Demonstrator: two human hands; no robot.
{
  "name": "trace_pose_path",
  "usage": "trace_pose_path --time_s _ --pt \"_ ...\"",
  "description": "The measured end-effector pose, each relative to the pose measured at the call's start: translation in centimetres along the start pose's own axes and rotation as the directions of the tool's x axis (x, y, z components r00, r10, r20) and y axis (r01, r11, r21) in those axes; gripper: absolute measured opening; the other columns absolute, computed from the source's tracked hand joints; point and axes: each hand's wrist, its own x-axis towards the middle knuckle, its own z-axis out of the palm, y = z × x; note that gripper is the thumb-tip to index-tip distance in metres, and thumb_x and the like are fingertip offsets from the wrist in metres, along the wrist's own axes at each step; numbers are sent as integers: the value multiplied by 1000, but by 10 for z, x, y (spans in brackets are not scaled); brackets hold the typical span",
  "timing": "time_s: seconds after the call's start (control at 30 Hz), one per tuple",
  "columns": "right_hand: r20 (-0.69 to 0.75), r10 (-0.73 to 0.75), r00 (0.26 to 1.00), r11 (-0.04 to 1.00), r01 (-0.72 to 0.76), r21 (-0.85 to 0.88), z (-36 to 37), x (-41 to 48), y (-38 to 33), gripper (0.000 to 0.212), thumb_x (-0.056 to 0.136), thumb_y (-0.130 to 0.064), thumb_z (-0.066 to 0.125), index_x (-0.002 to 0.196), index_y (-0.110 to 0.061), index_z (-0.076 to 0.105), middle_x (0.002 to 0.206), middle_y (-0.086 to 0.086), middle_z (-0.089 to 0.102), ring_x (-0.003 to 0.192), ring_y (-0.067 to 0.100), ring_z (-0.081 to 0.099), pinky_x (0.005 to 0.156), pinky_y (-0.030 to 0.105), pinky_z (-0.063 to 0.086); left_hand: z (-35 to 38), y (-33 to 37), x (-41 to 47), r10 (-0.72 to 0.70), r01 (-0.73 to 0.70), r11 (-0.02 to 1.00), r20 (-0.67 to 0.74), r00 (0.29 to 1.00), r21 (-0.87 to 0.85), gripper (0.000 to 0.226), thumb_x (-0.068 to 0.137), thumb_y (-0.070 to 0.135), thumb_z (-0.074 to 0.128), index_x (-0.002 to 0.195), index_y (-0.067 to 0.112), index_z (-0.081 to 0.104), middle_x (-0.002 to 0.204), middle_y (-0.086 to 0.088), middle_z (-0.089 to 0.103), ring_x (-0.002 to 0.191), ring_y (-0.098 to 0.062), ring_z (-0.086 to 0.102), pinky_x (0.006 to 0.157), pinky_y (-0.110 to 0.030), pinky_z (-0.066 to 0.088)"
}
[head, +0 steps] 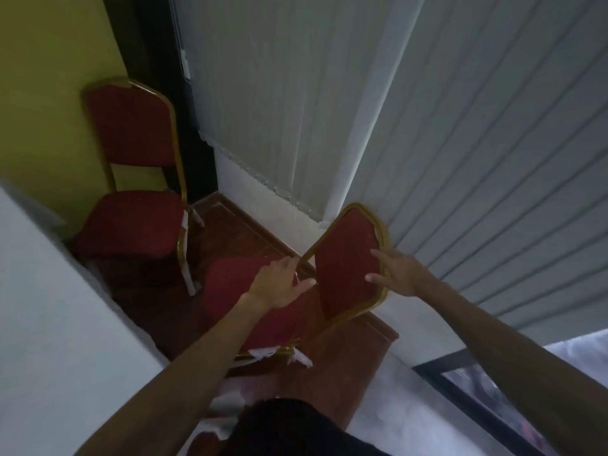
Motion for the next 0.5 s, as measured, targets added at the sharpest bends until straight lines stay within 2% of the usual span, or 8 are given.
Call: trace_pose_path --time_s 0.1,0.27,0.33,0.43,0.5 --pt "31 -112 993 988 114 -101 -19 44 28 125 63 -104 16 158 -22 19 162 15 22 148 29 25 119 46 24 4 9 32 -23 23 999 -14 1000 -40 77 83 87 24 128 28 47 118 3 61 110 -25 59 89 -49 50" --pt "217 -274 937 905 327 -271 -51 111 64 144 42 -111 15 159 -25 14 164 15 12 150 32 15 120 48 17 31 39 66 -73 74 981 9 997 -181 88 86 81 31 145 16 38 135 -6 55 123 -29 52 99 -49 45" --pt "273 -309 911 874 386 -296 -62 143 81 149 36 -112 16 159 -27 14 165 13 11 151 31 14 120 48 16 47 55 81 -113 115 961 23 993 -253 85 89 76 36 148 15 35 141 -8 51 128 -28 48 103 -46 42" --pt "371 -367 853 786 498 -367 -77 188 103 148 35 -111 15 158 -31 9 165 12 6 151 31 11 119 47 13 72 84 109 -175 178 930 38 984 -323 80 92 70 42 150 15 33 148 -10 45 133 -26 44 107 -42 36" --pt "473 -401 785 705 594 -387 -85 213 112 136 46 -105 30 159 -33 7 166 10 2 151 30 4 120 48 8 87 104 132 -220 218 907 36 975 -361 82 91 71 42 150 15 32 149 -9 43 135 -25 42 109 -42 35"
